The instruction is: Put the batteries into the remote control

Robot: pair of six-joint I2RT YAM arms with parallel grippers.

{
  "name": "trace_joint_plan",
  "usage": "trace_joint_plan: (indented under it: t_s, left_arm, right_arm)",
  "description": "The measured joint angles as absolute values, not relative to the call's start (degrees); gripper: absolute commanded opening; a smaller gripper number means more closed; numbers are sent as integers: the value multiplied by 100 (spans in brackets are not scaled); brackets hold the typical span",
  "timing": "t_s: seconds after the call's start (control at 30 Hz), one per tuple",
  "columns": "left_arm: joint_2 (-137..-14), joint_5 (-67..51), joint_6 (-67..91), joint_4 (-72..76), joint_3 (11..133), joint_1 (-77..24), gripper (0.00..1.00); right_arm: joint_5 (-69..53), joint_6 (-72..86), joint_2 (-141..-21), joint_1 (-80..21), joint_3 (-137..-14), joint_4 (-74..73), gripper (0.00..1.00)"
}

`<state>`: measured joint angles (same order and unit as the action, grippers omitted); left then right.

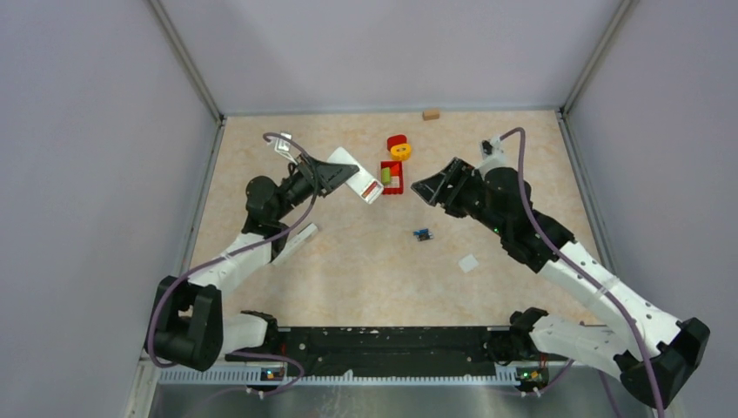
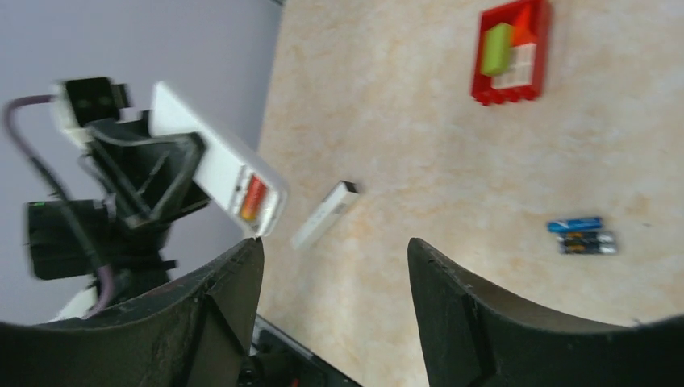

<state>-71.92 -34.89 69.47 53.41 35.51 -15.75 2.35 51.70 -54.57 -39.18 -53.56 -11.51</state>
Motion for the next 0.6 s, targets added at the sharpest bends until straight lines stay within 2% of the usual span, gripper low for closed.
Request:
trace_joint_plan:
  t_s: [0.23, 0.4, 0.6]
  left_arm:
    - [-6372, -3356, 5931, 3649, 3524, -1573, 0]
    - [-5867, -3142, 5426, 2834, 3524, -1573, 0]
    - [-5774, -3055, 5203, 2427, 3524, -1573, 0]
  right_arm:
    - [646, 4941, -6702, -3907, -5603, -2609, 46]
    - [611, 4958, -7933, -3907, -5603, -3048, 43]
    - [644, 5148, -8715, -3892, -5616, -3083, 38]
